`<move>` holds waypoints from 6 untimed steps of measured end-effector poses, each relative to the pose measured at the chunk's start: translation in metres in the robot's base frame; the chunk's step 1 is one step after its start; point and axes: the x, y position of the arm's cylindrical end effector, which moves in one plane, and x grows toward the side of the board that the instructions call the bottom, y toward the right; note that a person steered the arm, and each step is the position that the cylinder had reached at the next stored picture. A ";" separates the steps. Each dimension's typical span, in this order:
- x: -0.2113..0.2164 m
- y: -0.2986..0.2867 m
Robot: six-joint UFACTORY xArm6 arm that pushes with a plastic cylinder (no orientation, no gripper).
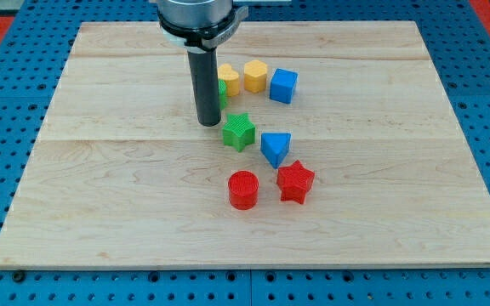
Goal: Place the arm close to the red star
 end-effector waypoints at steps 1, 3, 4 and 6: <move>0.000 0.000; -0.014 -0.008; -0.014 -0.011; 0.016 0.032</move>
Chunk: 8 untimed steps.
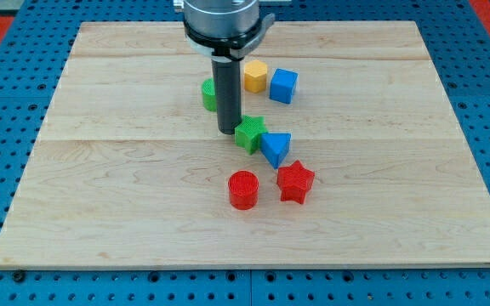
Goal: Place the arm close to the red star
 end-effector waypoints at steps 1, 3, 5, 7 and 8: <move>0.000 0.000; -0.040 -0.002; -0.040 -0.035; -0.042 -0.061; -0.043 -0.063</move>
